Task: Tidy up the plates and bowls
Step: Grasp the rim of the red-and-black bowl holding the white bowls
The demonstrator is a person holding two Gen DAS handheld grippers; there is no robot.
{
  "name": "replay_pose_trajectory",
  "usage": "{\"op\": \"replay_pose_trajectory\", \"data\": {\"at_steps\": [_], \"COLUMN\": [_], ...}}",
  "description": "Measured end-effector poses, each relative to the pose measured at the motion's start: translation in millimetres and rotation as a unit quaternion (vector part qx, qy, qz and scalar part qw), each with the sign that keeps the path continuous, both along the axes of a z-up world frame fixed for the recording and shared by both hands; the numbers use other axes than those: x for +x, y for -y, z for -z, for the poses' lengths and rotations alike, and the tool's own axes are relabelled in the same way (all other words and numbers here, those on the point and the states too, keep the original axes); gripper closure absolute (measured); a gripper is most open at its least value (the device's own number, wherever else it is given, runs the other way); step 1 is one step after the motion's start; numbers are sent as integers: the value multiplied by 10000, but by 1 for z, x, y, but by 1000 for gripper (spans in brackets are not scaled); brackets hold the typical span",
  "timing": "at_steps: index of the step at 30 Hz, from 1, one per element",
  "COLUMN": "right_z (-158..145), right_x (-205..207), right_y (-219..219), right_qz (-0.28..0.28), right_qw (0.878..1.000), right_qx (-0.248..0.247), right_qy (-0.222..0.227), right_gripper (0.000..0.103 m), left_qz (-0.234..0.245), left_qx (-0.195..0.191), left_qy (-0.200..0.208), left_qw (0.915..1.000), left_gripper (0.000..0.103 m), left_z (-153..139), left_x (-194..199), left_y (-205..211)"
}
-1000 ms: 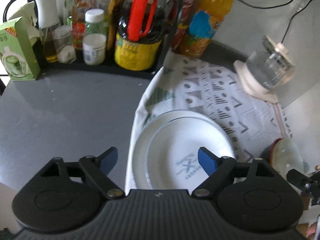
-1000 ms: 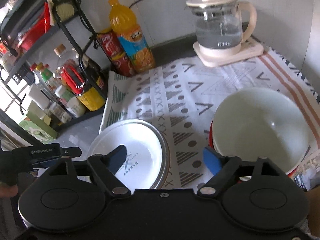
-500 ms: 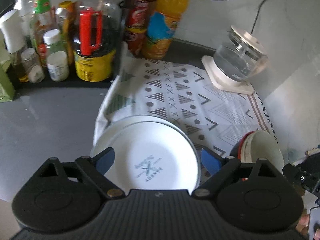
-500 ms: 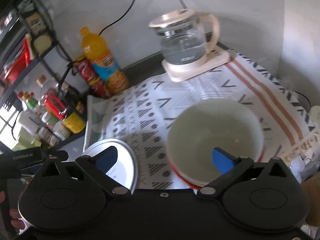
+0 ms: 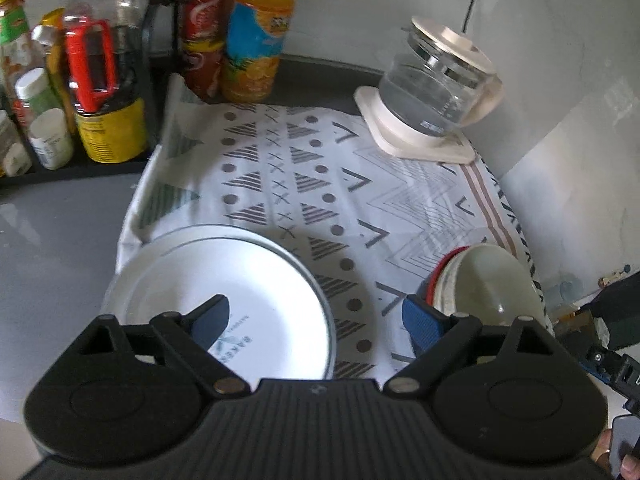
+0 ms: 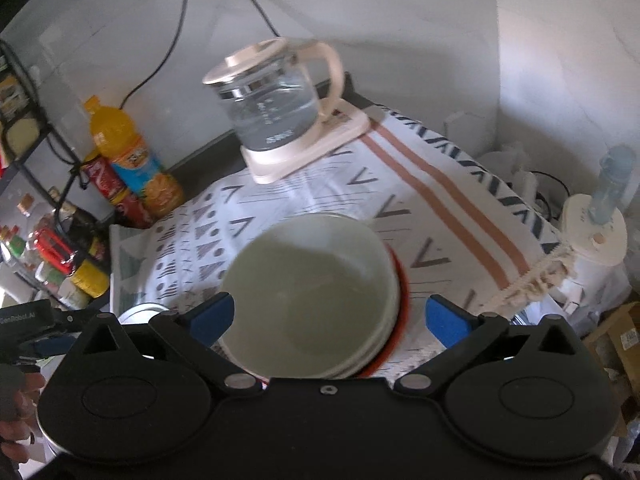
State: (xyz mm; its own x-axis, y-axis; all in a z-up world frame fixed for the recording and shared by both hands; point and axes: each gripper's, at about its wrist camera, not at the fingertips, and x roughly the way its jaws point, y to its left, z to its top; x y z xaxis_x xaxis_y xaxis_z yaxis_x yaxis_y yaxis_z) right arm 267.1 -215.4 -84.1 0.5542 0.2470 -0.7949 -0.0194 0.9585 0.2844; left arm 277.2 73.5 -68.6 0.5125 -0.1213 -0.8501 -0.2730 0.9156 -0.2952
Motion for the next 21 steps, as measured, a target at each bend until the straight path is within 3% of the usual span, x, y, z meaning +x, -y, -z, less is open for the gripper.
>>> {"op": "replay_pose_trajectory", "data": {"at_steps": [15,17,21], "right_z": [34,42,60], "right_x": [20,24,35], "right_y": [45,49,53], "right_qz": [223,201,102], "right_qw": [9990,9986,9967], "right_qx": [45,131,296], "right_qy": [-379,-481,-747], "right_gripper": [1,4,19], "left_qz": [395,387,411], "left_qx": [-238,-297,-454], "left_qy": [-220,-287,-411], "left_qw": [9987,9984,9973], "left_gripper": [11,11,11], "left_z": [24,30,45], "left_x": [40,46,59], "left_y": [50,55,65]}}
